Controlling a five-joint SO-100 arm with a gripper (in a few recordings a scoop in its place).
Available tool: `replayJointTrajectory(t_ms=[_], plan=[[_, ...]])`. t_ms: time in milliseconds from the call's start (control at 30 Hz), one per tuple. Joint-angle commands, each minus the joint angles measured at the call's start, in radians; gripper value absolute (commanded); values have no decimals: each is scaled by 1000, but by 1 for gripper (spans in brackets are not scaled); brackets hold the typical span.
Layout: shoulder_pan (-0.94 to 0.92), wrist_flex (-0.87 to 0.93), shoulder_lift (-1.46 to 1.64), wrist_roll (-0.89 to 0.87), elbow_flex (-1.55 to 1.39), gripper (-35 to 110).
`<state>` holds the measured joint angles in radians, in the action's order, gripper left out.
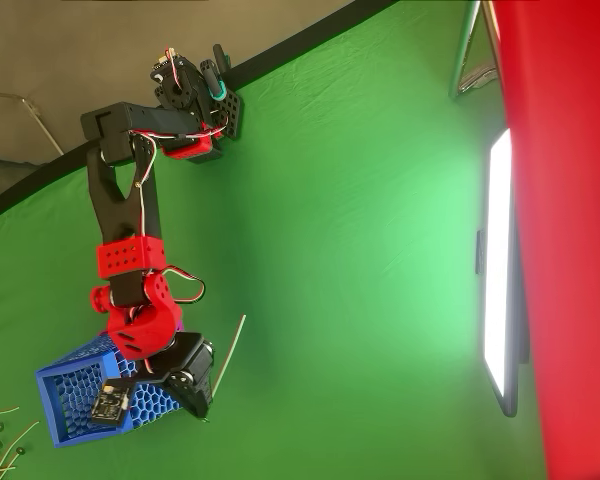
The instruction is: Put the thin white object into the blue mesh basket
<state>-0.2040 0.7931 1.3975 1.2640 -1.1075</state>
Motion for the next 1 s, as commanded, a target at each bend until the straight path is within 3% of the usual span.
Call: replayJointTrajectory(t_ms=[0, 733, 967], plan=[[-32, 25, 6, 18, 150, 1], [-196, 25, -160, 357, 635, 1], [-262, -124, -199, 489, 588, 1]])
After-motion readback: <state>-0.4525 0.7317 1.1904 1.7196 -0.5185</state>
